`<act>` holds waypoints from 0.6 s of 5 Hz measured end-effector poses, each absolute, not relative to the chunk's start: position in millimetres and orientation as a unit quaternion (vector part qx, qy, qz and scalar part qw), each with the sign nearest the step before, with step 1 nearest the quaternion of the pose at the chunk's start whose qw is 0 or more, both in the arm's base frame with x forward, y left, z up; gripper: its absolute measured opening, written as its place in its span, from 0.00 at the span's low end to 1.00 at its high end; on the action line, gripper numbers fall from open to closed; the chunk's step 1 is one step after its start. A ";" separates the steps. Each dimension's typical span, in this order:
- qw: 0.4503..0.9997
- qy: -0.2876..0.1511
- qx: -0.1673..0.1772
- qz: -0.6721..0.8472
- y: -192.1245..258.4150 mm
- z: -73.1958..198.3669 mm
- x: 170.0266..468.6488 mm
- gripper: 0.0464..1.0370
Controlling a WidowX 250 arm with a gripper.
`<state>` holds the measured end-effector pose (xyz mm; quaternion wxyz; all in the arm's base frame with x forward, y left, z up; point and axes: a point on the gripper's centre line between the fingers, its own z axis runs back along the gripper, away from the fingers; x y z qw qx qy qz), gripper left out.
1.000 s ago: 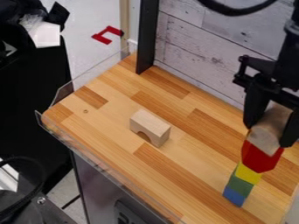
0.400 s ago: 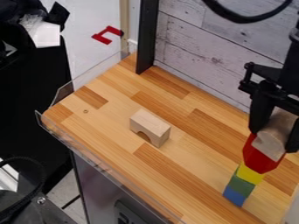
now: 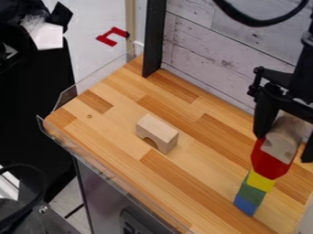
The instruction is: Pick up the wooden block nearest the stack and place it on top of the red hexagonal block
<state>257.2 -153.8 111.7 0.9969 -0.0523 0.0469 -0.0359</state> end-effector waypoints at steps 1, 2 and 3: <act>0.997 0.050 -0.053 -0.033 -151.7 109.3 256.3 0.97; 0.997 0.052 -0.056 -0.028 -149.1 109.6 255.5 0.96; 0.997 0.023 -0.075 -0.017 -144.3 130.7 254.8 0.96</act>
